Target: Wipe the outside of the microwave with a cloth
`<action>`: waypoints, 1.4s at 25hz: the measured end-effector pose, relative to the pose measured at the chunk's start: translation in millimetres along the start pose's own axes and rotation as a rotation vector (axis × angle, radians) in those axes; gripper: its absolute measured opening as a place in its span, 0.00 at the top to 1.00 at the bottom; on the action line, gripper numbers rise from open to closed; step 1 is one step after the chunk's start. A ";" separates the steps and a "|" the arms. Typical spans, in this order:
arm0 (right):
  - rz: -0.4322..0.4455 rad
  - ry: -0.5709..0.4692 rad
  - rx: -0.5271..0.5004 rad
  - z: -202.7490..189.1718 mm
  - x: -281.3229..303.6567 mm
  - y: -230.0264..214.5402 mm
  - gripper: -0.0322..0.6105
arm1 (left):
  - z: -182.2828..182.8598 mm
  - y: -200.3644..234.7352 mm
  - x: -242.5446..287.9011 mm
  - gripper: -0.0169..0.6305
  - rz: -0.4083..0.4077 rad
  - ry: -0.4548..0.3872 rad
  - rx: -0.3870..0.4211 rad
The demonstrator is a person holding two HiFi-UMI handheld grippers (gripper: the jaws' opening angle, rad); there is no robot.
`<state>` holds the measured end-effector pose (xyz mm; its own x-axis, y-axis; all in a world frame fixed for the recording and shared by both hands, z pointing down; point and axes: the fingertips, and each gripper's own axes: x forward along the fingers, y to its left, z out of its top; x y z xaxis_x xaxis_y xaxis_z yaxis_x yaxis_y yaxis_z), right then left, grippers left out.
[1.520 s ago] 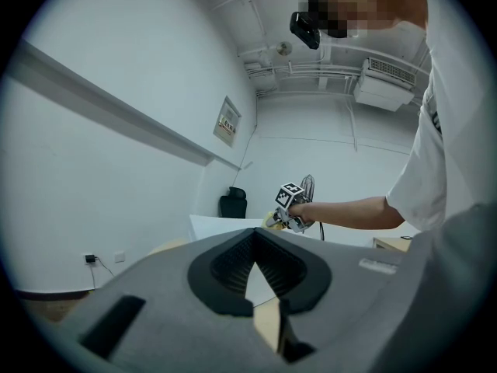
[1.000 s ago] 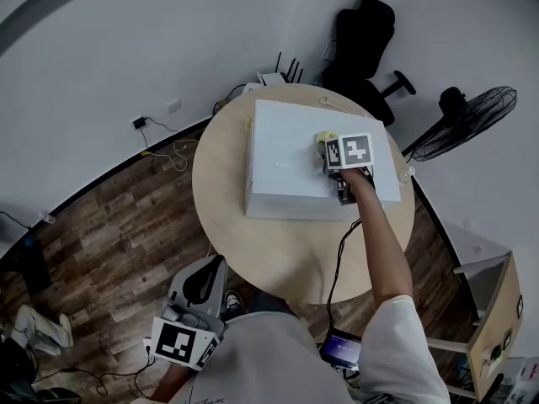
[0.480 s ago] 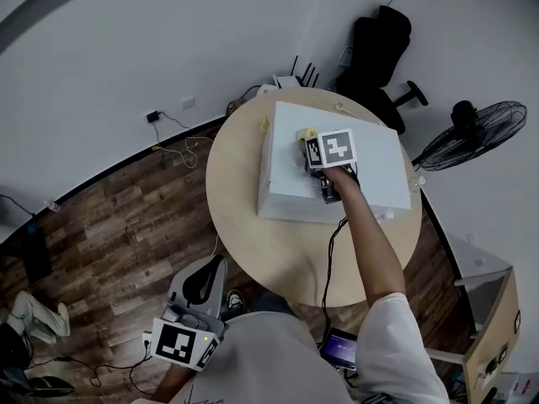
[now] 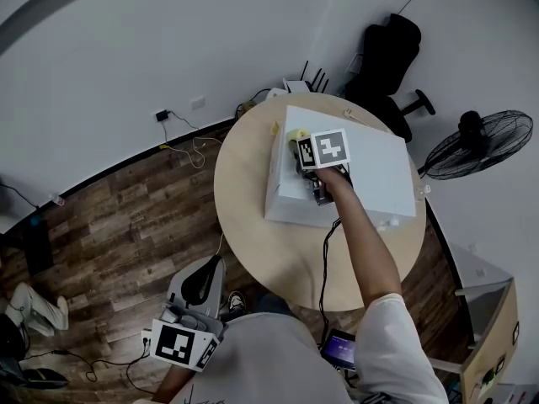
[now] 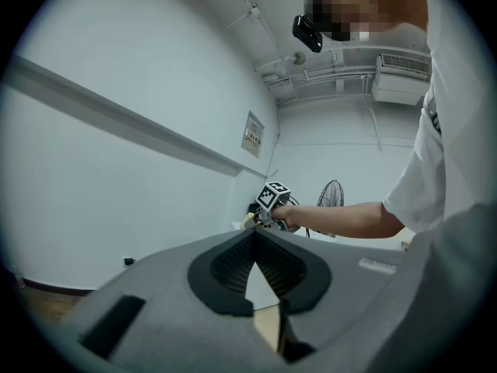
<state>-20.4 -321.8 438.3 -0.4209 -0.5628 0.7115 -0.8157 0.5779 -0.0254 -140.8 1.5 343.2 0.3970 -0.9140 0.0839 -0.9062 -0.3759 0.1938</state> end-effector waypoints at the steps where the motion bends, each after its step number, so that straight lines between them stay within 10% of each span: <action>1: 0.031 -0.004 0.010 1.6 0.6 7.0 0.74 | 0.1 0.4 -0.2 0.98 0.001 0.000 0.000; 10: 0.191 -0.085 0.098 10.3 -37.6 29.2 0.74 | 0.9 -11.4 -0.5 0.98 -0.037 0.003 0.001; 35: -0.217 0.001 0.263 -135.6 -165.7 -243.2 0.74 | -25.2 -99.1 99.5 0.98 -0.294 0.076 0.015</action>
<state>301.6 -288.9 421.9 -0.2263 -0.6548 0.7211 -0.9607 0.2724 -0.0541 -7.8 -48.4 356.9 0.6519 -0.7518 0.0993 -0.7526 -0.6254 0.2061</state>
